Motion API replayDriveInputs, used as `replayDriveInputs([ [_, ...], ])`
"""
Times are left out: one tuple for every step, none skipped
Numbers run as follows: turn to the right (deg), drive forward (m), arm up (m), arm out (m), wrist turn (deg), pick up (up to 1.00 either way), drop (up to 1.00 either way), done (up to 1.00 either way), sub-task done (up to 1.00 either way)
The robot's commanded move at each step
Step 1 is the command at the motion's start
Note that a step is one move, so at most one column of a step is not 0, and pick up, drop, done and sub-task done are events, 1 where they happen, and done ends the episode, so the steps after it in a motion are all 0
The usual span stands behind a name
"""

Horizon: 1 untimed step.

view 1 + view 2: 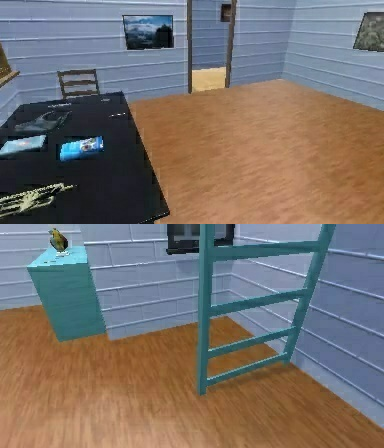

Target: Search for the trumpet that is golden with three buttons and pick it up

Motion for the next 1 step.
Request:
replayDriveInputs([
  [0.0, 0.25, 0.00, 0.00, 0.0, 0.00, 0.00, 0.00, 0.00],
])
